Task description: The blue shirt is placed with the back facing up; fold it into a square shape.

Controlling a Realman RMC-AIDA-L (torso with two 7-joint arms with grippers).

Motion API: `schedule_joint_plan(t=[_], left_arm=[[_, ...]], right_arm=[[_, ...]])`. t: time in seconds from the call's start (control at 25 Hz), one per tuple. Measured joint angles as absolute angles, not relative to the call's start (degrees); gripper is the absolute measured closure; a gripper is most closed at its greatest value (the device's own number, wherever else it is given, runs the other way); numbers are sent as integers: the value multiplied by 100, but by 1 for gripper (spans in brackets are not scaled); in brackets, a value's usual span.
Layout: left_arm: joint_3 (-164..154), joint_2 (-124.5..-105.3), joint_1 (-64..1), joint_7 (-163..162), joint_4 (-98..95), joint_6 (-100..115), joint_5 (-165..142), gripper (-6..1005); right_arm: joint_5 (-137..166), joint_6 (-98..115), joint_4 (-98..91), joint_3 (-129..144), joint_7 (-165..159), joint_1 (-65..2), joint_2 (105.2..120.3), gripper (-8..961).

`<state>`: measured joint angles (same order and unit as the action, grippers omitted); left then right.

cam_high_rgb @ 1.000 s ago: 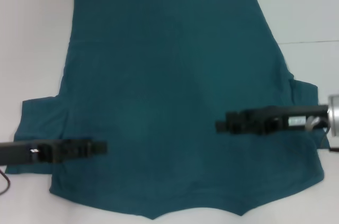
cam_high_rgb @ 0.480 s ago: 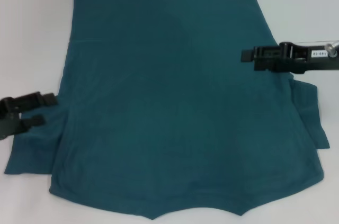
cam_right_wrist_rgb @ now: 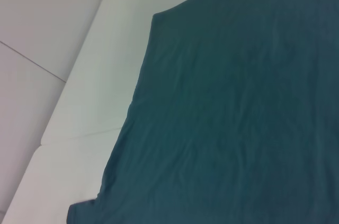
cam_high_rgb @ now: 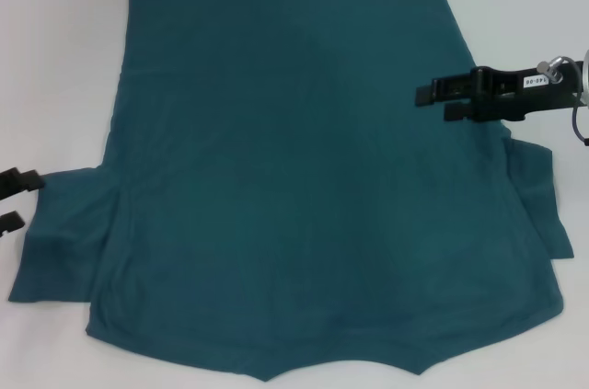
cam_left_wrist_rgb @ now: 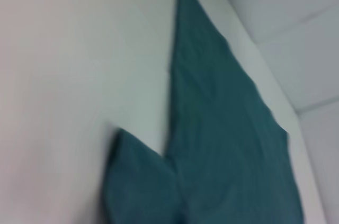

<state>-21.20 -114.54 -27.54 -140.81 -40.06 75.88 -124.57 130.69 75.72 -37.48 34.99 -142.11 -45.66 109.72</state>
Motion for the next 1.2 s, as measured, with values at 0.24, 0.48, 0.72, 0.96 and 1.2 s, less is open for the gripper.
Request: schedule_joint_plan(t=[0.24, 0.48, 0.72, 0.96, 1.2], left_arm=[[-2178, -11452, -2725, -13978, -3778, 6936, -12488, 172], [-2206, -11454, -2769, -13875, -3548, 6563, -12607, 172], [-2213, -11479, -2791, -13795, -3438, 6427, -12621, 173], [-2264, -11482, -2868, -13690, -3230, 6252, -12622, 173], [-2350, -11485, -2993, -13602, -3093, 6135, -12621, 173]], right_arm=[[13078, 7546, -3720, 3522, -14231, -4556, 10974, 240], [13083, 7543, -3717, 3522, -14243, -4534, 10972, 240], [13080, 7540, -3716, 3517, -14245, -4522, 10969, 240], [13074, 7531, -3697, 3513, -14247, -4515, 10968, 240], [13077, 7531, -3647, 3497, -14226, -4515, 10968, 240]])
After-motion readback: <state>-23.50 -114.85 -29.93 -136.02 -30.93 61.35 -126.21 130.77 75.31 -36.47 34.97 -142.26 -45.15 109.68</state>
